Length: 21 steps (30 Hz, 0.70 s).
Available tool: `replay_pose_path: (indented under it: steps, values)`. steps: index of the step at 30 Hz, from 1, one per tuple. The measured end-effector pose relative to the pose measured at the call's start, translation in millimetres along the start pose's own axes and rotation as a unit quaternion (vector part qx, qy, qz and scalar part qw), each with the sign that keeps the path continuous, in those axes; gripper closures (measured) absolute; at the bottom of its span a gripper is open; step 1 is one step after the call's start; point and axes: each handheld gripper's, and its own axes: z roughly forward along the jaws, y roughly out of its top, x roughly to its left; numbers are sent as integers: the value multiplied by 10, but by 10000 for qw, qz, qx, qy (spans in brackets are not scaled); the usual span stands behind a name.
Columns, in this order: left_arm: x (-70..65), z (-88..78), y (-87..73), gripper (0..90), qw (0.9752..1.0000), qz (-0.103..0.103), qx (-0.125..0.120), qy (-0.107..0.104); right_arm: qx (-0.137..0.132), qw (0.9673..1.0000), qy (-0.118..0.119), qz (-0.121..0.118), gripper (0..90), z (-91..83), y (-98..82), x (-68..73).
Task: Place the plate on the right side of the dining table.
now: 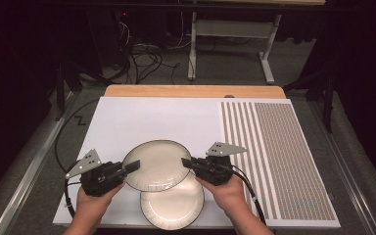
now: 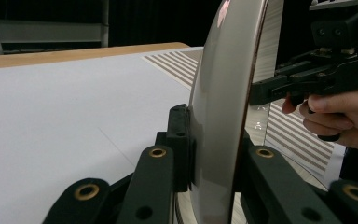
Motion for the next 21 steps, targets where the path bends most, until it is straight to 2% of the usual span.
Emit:
replay_pose_path:
  steps: [7, 16, 21]
  values:
    - [-18, 83, 56, 786, 10000, 11, 53, -71, -20, 10000, -76, -32, 868, -91, 14, -34]
    - [-80, 225, 193, 785, 9996, 80, 236, -122, -46, 9999, -161, 33, 867, -215, 28, -110]
    - [-106, 335, 263, 787, 9992, 29, 325, -221, -74, 9996, -229, 114, 867, -320, 41, -172]
